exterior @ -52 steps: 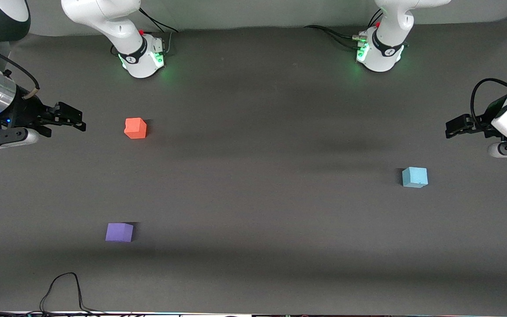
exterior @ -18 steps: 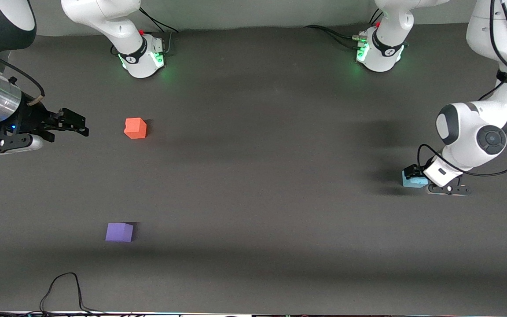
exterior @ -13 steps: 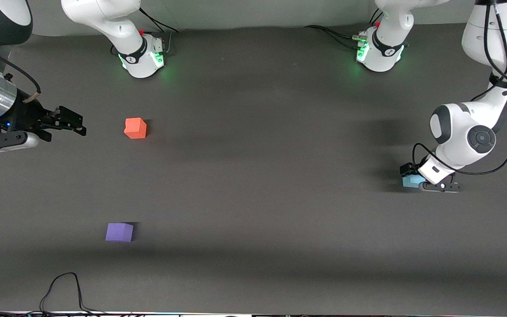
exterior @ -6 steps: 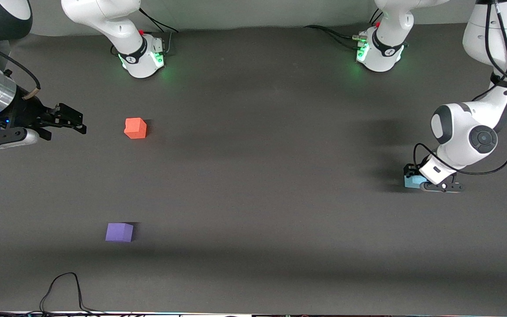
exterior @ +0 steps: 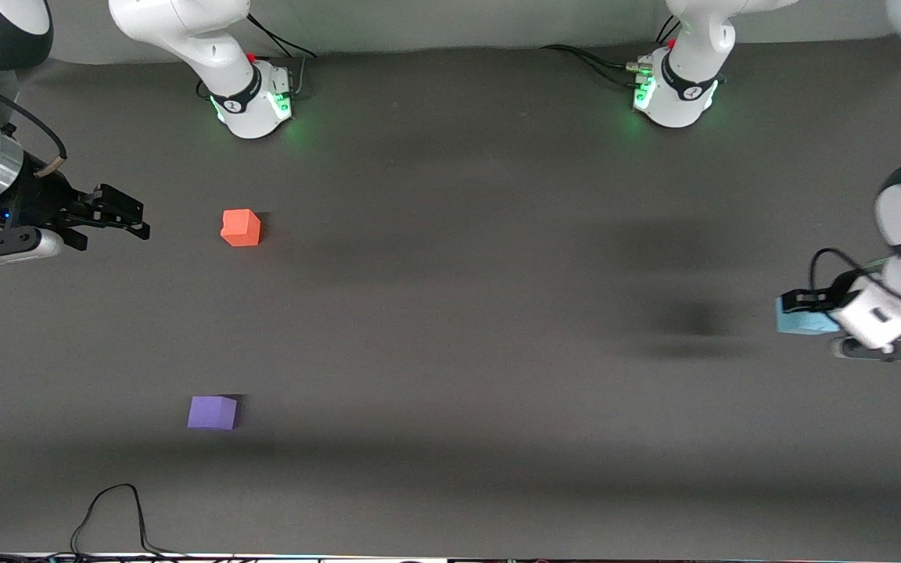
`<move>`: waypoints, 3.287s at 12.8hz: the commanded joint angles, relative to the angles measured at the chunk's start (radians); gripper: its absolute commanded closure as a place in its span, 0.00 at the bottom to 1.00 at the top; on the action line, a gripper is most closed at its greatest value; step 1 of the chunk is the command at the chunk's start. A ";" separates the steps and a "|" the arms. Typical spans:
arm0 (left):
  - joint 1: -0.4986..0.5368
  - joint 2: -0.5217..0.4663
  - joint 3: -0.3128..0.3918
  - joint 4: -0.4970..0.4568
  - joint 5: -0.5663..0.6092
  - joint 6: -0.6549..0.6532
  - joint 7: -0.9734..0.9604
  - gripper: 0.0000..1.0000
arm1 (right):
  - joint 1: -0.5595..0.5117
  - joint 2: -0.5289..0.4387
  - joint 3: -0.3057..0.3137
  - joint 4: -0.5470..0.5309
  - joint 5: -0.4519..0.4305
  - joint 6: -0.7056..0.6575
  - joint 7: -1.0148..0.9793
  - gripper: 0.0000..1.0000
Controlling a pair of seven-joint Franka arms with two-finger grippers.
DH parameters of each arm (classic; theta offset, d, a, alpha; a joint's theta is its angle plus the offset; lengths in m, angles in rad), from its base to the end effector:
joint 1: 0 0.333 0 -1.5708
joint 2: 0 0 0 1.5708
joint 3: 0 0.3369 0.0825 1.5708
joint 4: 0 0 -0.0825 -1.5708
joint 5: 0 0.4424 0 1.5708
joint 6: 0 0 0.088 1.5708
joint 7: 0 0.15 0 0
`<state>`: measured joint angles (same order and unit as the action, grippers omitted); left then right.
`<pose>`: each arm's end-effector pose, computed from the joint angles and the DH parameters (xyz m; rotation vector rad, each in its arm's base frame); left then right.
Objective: Place blue block between orange and purple blocks
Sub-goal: 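Carry the blue cube to the table middle and release it, then withdraw the left gripper while the right gripper reaches the blue cube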
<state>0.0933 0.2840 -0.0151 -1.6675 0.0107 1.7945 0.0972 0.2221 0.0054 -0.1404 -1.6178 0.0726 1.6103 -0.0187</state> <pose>0.6762 0.0550 0.3836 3.1240 -0.0342 -0.2456 0.6136 0.0611 0.5780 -3.0666 -0.1489 0.0232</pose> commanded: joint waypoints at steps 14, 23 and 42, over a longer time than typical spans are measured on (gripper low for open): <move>-0.869 0.513 -0.163 0.592 0.185 0.080 -1.243 0.65 | -0.003 0.022 -0.005 0.076 0.018 -0.001 -0.010 0.00; -0.945 0.708 -0.163 0.557 0.196 0.312 -1.257 0.63 | -0.010 0.044 -0.007 0.108 0.018 0.023 -0.001 0.00; -0.102 -0.101 -0.286 0.078 -0.049 -0.105 -0.601 0.00 | 0.190 0.146 0.012 0.218 0.179 0.014 0.381 0.00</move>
<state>-0.1393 0.3216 -0.2833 -1.4347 0.0060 1.7085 -0.6504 0.3232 0.1170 -0.1257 -1.4772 0.2339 1.6333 0.1990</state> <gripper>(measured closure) 0.000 0.000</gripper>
